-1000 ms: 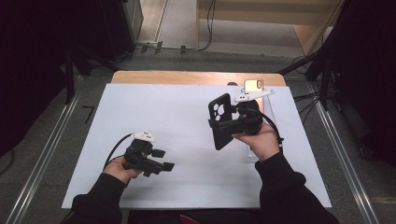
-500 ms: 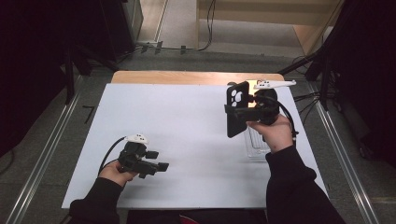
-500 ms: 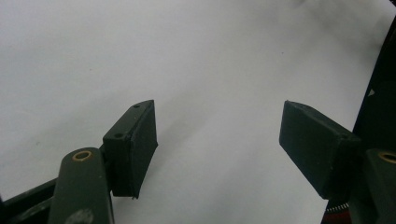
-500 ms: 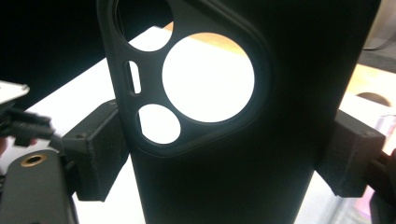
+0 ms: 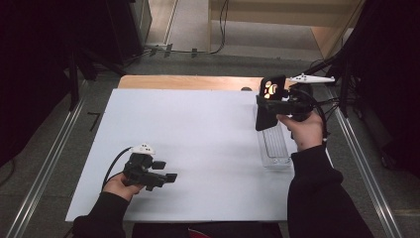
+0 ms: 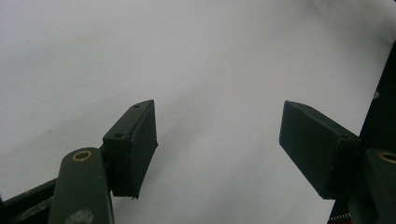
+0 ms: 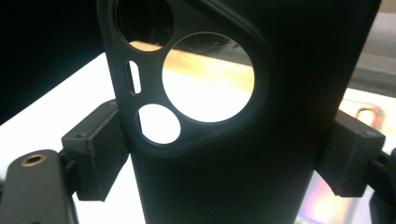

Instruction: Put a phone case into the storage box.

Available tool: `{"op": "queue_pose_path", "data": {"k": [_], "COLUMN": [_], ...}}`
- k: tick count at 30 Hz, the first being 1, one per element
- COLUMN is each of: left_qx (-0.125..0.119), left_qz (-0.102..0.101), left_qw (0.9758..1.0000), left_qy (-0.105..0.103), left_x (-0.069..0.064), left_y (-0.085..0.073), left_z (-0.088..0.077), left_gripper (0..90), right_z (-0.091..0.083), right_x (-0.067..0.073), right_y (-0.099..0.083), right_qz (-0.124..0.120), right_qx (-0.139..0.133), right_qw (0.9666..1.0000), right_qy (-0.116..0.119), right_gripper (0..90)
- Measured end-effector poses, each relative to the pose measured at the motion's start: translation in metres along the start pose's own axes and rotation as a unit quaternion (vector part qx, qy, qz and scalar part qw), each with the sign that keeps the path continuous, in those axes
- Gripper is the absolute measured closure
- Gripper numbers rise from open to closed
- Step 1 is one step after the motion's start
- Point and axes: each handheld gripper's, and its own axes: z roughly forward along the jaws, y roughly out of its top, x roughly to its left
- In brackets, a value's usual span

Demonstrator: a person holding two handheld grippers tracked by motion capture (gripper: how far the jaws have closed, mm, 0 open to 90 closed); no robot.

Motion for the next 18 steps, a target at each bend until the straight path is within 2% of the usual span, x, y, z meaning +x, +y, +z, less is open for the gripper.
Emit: {"op": "queue_pose_path", "data": {"k": [7, 11, 18], "left_qx": [-0.002, -0.002, -0.005], "left_qz": [-0.002, -0.001, -0.001], "left_qw": [1.0000, 1.0000, 1.0000], "left_qy": [0.002, 0.004, 0.002], "left_x": [0.001, 0.001, 0.001], "left_y": [-0.003, -0.003, -0.003], "left_z": [-0.002, -0.003, -0.002], "left_gripper": [27.5, 27.5, 27.5], "right_z": [0.004, 0.012, 0.024], "right_x": [-0.019, -0.031, -0.047], "right_y": [0.003, -0.001, -0.007], "right_qz": [0.012, 0.028, 0.039], "right_qx": [-0.016, -0.014, -0.006], "right_qw": [0.9993, 0.9981, 0.9959], "right_qy": [-0.032, -0.053, -0.082], "right_gripper": [12.7, 12.8, 12.8]}}
